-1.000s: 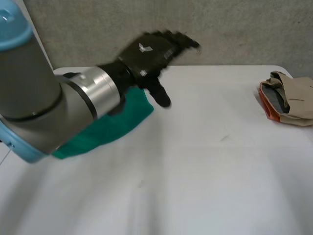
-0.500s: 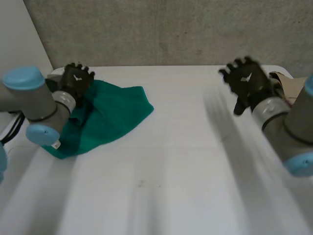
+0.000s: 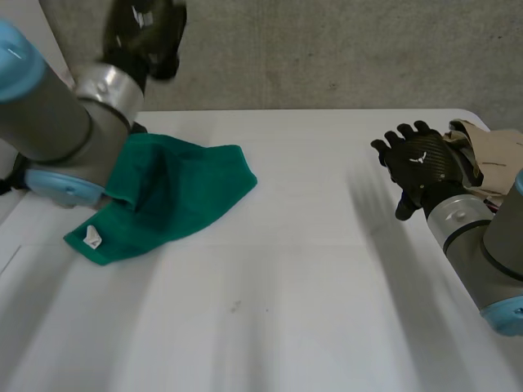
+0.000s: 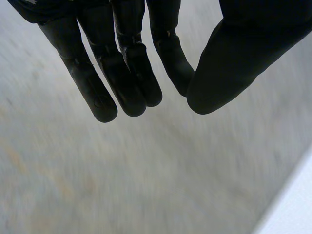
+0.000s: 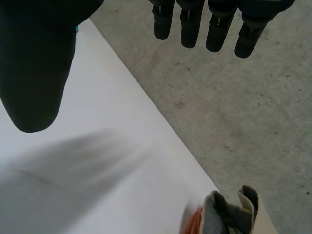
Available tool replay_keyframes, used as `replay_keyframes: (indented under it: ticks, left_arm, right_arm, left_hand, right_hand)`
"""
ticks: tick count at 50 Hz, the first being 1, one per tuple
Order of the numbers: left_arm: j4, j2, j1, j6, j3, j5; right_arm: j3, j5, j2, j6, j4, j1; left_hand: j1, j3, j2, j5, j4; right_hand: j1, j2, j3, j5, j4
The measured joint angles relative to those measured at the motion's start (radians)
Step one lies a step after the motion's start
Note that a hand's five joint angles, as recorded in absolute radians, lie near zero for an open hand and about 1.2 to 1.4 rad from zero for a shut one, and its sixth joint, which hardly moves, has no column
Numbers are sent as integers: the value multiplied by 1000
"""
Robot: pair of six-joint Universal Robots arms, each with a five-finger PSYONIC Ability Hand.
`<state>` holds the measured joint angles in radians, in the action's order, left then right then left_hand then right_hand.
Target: Fold the laundry.
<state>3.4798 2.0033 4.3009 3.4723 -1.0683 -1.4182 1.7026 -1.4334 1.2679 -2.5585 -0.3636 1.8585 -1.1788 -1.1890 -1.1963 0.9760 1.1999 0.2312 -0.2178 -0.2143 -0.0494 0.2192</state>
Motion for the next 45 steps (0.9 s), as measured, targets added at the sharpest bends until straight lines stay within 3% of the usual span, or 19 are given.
replay_keyframes:
  ticks: [8,10,14,19,26,31,35,36,40,45]
  left_arm:
    - [-33,-147,-78,-197,-45,2]
    - [-38,-135,-92,-205,-52,3]
    - [-48,-48,-93,-161,-54,-1]
    - [-62,126,-29,22,-31,-5]
    - [-54,370,83,316,52,0]
    - [-25,542,122,439,149,7]
    - [-4,631,127,478,213,8]
    - [0,641,126,480,223,7]
    - [15,608,103,459,233,-8]
    - [31,411,32,351,170,-73]
  right_arm:
    - [12,-2,10,-5,4,-14]
    - [17,-2,11,-4,4,-17]
    - [27,-1,11,-4,4,-22]
    - [35,0,10,-4,3,-24]
    - [35,1,8,-3,2,-22]
    - [38,0,-1,-3,3,-22]
    - [41,-1,-10,0,3,-22]
    - [42,-1,-11,1,2,-23]
    - [42,-2,-15,3,2,-23]
    - [41,-2,-15,4,2,-24]
  left_hand:
    - [10,12,12,-5,-8]
    - [304,271,276,-243,-279]
    - [898,811,837,-787,-831]
    - [954,937,947,-915,-957]
    - [954,937,947,-915,-957]
    - [934,933,941,-901,-949]
    - [431,519,501,-477,-526]
    - [139,237,237,-221,-263]
    - [9,9,8,-12,-13]
    - [9,1,1,-12,-1]
  right_hand:
    - [0,0,0,0,0]
    - [0,0,0,0,0]
    - [0,0,0,0,0]
    - [0,0,0,0,0]
    - [0,0,0,0,0]
    - [0,0,0,0,0]
    - [0,0,0,0,0]
    - [0,0,0,0,0]
    - [0,0,0,0,0]
    - [0,0,0,0,0]
